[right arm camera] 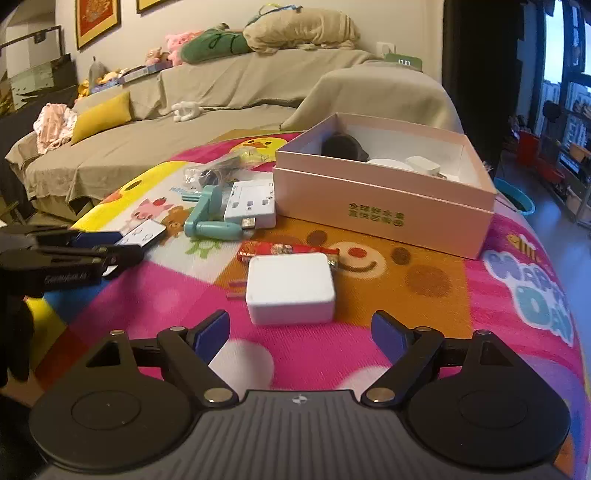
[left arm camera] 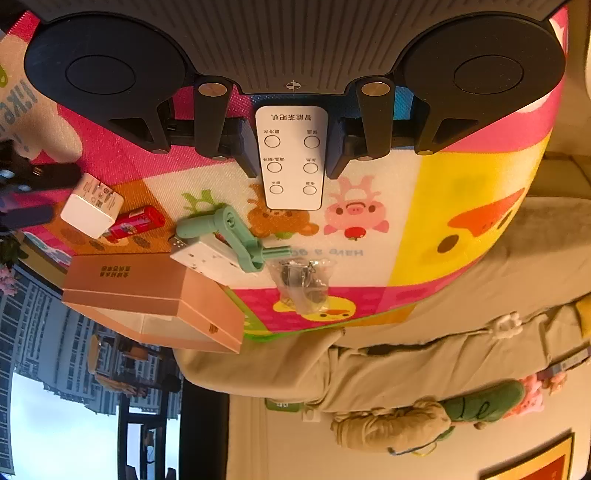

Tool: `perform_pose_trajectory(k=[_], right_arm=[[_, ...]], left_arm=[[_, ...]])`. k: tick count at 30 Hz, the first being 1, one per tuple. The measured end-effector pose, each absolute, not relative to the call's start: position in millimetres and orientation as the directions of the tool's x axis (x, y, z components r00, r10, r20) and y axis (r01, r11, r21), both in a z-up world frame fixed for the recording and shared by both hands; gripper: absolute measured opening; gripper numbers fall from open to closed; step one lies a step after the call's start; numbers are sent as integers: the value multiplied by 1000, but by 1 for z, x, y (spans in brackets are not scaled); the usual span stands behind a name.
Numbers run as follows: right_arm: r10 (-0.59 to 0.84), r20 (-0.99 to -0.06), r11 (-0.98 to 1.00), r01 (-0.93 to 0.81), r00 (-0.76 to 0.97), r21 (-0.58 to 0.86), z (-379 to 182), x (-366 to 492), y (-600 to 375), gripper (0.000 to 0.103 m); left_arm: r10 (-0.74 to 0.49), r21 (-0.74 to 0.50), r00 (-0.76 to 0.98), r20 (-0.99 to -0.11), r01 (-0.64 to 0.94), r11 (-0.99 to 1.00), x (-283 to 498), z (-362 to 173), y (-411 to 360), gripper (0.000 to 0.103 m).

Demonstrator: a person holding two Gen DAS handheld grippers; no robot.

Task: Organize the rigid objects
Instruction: 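Grasp the white square adapter with the right gripper while the left lifts the remote, then lower the remote into the pink box and open the left gripper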

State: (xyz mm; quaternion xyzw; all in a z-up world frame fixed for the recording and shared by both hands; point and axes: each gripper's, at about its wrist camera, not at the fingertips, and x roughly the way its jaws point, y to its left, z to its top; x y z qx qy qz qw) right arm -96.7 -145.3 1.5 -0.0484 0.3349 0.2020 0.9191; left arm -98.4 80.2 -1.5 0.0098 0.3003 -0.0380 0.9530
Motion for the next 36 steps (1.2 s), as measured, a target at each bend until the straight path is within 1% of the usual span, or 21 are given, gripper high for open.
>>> perform_pose_trajectory(k=[3,5,6,7,8,10,15,19,21,23,25,29,34,36], right_arm=[[349,-641,907,-419,684,46,-1,-82,-130,87],[354,-661,899,-436,662,44,-4,-72,-120,86],[347,-668,898,-439,658,34,-4,-69,-116,78],[328,-671,899,-439,665,5,-4,-69,-110,73],[323,-667,895,-446,671,-15,-1,-70,-108,71],[338,-658,882,-471,674,-29,4,-78,-108,71],[358,-606,870,-490,710,-60,22,-110,-129,71],[345,-562,886,-458,752,-70,38,-129,-157,71],[326,-540,899,-431,776,-76,44,-134,-168,71],[307,-515,913,-401,800,-78,49,-136,-178,71],[300,-493,922,-381,817,-70,52,-136,-185,71],[298,-466,933,-357,833,-42,54,-134,-195,71],[276,-487,940,-339,829,-45,45,-129,-202,71],[263,-501,944,-327,825,-43,40,-126,-206,71]], left_arm=[[-61,-10,817,-574,67,998,-99,-1,79,44],[-50,-11,819,-572,53,999,-101,-1,78,44],[-46,-21,822,-567,41,999,-103,-2,78,44],[-42,-24,827,-561,35,999,-105,-2,78,44],[-39,-16,830,-557,36,999,-107,-2,77,44],[-46,-19,828,-559,42,999,-107,0,76,44],[-142,-98,813,-565,105,990,-109,12,73,43],[-226,-151,822,-523,172,973,-108,40,65,43],[-257,-130,832,-492,222,966,-98,61,53,43],[-279,-94,841,-464,267,959,-79,81,36,43],[-313,-95,833,-456,304,948,-51,94,20,43],[-290,-85,833,-471,284,955,20,95,-13,44],[-282,-153,802,-527,237,959,93,78,-47,43],[-315,-188,779,-542,253,949,113,76,-60,43]])
